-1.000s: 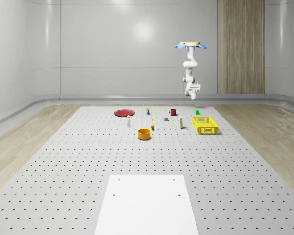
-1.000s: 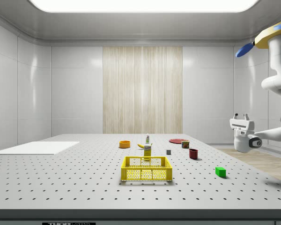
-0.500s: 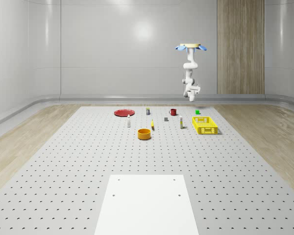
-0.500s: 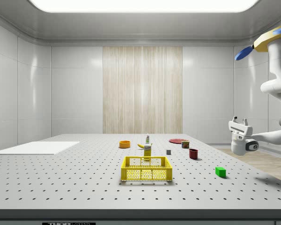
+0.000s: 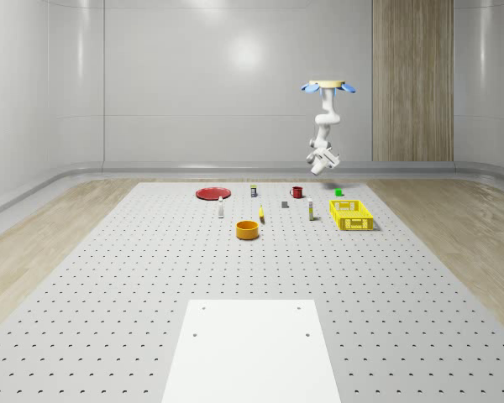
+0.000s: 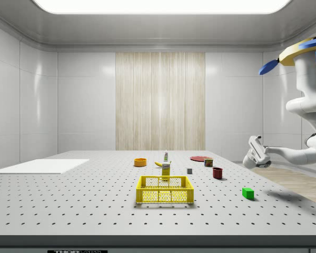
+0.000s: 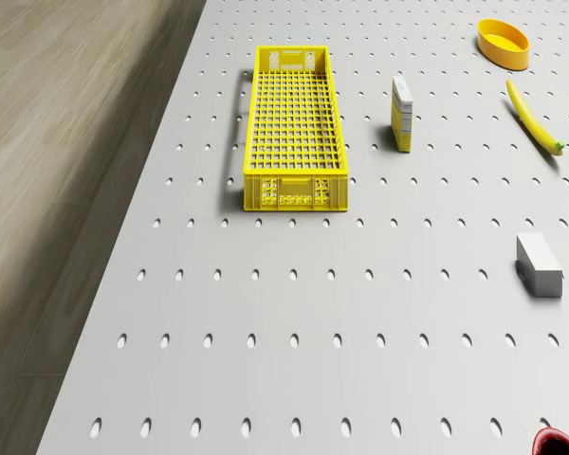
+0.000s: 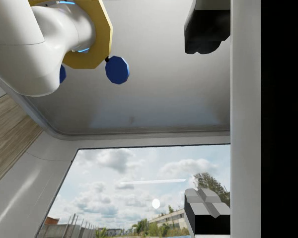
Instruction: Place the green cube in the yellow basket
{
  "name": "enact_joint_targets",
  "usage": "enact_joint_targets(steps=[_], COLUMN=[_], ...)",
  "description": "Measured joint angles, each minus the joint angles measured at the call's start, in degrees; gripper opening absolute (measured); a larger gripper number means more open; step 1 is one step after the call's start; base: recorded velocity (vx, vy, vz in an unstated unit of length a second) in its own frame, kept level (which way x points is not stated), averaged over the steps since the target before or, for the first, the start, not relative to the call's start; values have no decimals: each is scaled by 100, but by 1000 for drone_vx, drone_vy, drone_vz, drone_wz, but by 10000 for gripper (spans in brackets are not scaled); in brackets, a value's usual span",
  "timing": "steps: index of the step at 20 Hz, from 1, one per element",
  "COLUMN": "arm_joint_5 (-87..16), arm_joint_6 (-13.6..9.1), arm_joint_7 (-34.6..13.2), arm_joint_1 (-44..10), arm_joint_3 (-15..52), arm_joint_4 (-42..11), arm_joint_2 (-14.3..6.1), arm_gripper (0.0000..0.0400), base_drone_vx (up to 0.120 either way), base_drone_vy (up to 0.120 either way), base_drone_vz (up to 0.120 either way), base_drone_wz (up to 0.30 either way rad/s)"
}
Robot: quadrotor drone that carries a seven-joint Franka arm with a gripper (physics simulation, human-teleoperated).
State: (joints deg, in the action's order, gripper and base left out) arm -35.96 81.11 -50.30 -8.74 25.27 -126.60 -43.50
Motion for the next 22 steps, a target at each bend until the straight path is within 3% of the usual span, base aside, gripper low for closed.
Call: enact_joint_targets(steps=[5,7,10,13,16,22], arm_joint_5=[-3083,-4346,-5873,-6835,-7356,-7727], arm_joint_6=[52,-64,-415,-819,-1133,-1412], arm_joint_7=[-830,-1325,-2089,-2720,-3170,-3668], arm_joint_1=[-884,-1408,-2330,-3210,-3885,-4641], arm_joint_3=[1807,2452,3218,3752,4100,4467], arm_joint_4=[-1650,-2376,-3177,-3603,-3798,-3917], arm_joint_2=[-365,-532,-766,-984,-1180,-1491], arm_gripper=[400,400,400,400,400,400], base_drone_vx=[120,120,120,107,0,60], base_drone_vy=[0,0,0,0,0,0], base_drone_vz=[-40,-120,-120,-120,-120,-120], base_drone_wz=[0,0,0,0,0,0])
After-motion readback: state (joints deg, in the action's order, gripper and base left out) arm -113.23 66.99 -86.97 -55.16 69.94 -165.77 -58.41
